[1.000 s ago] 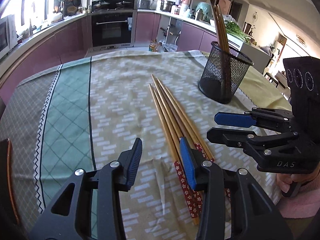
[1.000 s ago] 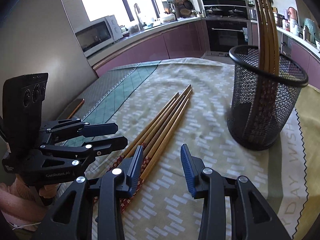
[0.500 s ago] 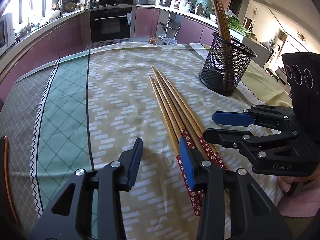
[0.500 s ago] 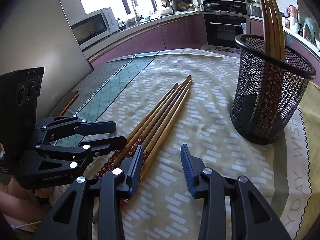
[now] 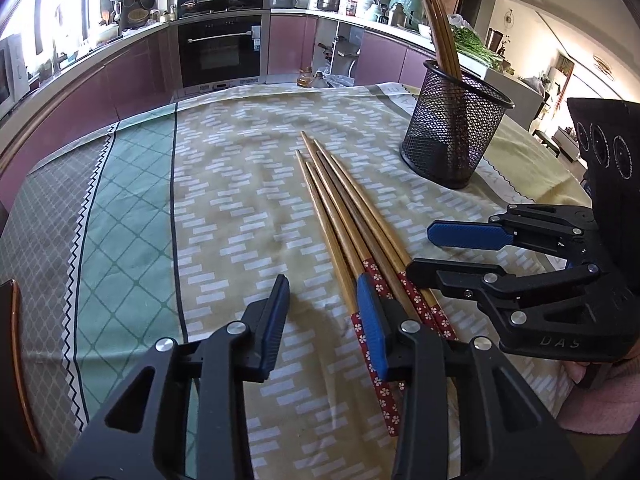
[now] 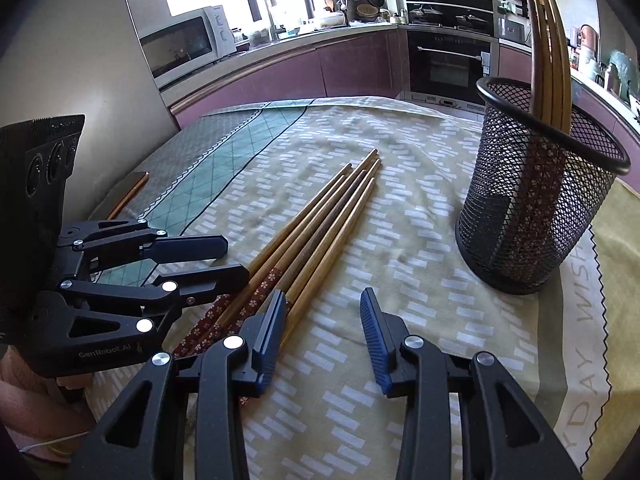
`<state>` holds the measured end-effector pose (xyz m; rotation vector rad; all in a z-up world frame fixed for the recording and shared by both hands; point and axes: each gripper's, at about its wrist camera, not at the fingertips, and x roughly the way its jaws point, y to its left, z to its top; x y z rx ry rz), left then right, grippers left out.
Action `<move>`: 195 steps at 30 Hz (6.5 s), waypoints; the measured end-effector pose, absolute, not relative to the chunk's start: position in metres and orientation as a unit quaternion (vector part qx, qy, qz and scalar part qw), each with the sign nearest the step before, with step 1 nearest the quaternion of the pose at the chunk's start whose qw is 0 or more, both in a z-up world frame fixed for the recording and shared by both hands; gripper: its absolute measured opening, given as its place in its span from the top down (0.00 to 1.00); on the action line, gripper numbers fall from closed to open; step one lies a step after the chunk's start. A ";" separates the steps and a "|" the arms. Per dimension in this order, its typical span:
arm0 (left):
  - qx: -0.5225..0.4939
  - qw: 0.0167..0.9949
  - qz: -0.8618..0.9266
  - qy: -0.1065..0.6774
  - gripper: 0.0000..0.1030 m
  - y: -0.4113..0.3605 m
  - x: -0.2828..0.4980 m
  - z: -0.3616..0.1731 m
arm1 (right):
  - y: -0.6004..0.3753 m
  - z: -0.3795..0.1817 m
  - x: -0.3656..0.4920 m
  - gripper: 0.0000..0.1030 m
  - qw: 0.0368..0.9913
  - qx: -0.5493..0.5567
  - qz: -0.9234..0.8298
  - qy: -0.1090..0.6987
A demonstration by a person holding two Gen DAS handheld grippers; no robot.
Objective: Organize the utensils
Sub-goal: 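Move both open grippers back above the remaining chopsticks, then close the left gripper on one chopstick while the right gripper grasps another, then lift both held chopsticks upright over the black mesh cup, then lower the chopsticks into the mesh cup and open both grippers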
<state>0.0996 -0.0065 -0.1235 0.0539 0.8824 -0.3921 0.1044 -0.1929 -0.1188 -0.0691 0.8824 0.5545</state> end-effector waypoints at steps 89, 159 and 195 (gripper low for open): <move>-0.035 0.886 -0.273 0.374 0.93 -0.013 0.108 -0.048 | -0.246 -0.050 0.105 0.94 0.900 0.038 0.275 0.336; 0.018 0.901 -0.316 0.298 0.93 -0.109 0.168 0.036 | -0.307 0.013 0.159 0.94 0.947 0.018 0.200 0.250; 0.015 0.892 -0.292 0.345 0.92 -0.105 0.194 0.001 | -0.310 -0.029 0.190 0.89 0.928 0.046 0.181 0.323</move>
